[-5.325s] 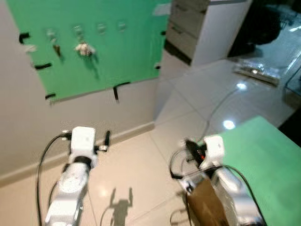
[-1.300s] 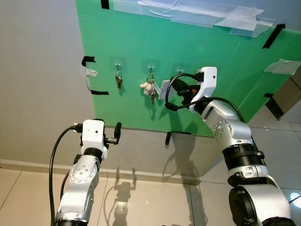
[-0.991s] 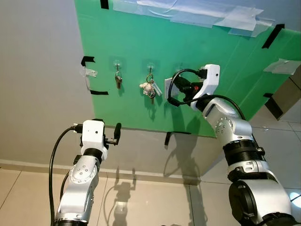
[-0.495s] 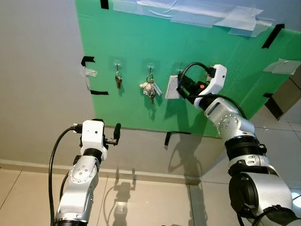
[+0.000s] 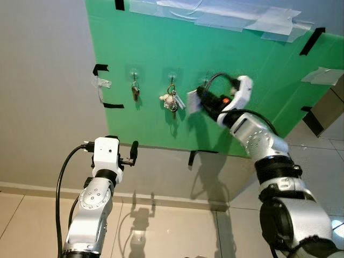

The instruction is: Hang keys on a hook

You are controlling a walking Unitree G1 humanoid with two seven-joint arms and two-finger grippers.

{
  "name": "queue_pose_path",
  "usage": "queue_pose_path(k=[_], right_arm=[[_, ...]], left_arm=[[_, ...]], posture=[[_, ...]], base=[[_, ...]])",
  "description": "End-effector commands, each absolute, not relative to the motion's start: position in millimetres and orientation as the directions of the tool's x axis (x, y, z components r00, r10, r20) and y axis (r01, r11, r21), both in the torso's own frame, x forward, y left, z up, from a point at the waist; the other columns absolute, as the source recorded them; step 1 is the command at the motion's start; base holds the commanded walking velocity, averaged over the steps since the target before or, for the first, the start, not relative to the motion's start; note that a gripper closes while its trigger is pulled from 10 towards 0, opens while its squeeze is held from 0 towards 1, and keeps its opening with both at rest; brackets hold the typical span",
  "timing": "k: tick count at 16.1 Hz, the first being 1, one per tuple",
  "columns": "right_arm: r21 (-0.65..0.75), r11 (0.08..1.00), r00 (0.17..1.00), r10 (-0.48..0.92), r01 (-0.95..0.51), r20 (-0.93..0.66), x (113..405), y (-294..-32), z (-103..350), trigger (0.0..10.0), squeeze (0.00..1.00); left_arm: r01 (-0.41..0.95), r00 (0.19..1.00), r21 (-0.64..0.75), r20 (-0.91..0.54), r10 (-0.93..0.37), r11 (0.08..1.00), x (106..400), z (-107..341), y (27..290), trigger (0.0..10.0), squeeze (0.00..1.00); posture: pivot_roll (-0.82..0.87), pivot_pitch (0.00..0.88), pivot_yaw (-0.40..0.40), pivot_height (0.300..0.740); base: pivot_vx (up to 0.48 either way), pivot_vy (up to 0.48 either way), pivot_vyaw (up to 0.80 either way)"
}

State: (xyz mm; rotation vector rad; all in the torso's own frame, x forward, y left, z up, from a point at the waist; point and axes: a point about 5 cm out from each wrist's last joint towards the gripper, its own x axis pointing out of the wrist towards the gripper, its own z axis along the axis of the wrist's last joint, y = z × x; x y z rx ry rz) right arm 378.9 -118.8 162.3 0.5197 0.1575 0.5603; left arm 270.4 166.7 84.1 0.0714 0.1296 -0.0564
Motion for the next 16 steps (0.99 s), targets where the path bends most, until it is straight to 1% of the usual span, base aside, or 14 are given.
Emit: queue_pose_path(k=[1, 2, 4, 5, 10, 16], right_arm=[[0.400, 0.765, 0.839, 0.544, -0.504, 0.018, 378, -120, 170, 10.0, 0.00], [0.299, 0.792, 0.832, 0.554, -0.532, 0.013, 376, -117, 169, 10.0, 0.00], [0.256, 0.795, 0.824, 0.566, -0.549, 0.009, 372, -114, 166, 10.0, 0.00], [0.273, 0.792, 0.825, 0.565, -0.546, 0.012, 372, -114, 166, 10.0, 0.00], [0.498, 0.741, 0.865, 0.500, -0.450, 0.037, 379, -128, 165, 10.0, 0.00], [0.585, 0.684, 0.858, 0.512, -0.436, 0.042, 381, -127, 166, 10.0, 0.00]], left_arm=[[0.071, 0.990, 0.060, -0.123, -0.063, 0.996, 271, 87, 162, 10.0, 0.00], [0.071, 0.990, 0.060, -0.124, -0.063, 0.996, 271, 87, 162, 10.0, 0.00], [0.070, 0.990, 0.057, -0.124, -0.063, 0.996, 271, 87, 161, 10.0, 0.00], [0.071, 0.990, 0.056, -0.124, -0.063, 0.996, 271, 86, 161, 10.0, 0.00], [0.073, 0.990, 0.054, -0.126, -0.066, 0.996, 271, 86, 159, 10.0, 0.00], [0.073, 0.990, 0.057, -0.126, -0.065, 0.996, 272, 86, 160, 10.0, 0.00]], posture=[[0.09, 0.000, -0.096, 0.740], [0.09, 0.000, -0.097, 0.740], [0.09, 0.000, -0.097, 0.740], [0.08, 0.000, -0.100, 0.740], [0.09, 0.000, -0.101, 0.740], [0.09, 0.000, -0.098, 0.740]], base=[[0.000, 0.000, 0.00], [0.000, 0.000, 0.00], [0.000, 0.000, 0.00], [0.000, 0.000, 0.00], [0.000, 0.000, 0.00], [0.000, 0.000, 0.00]])
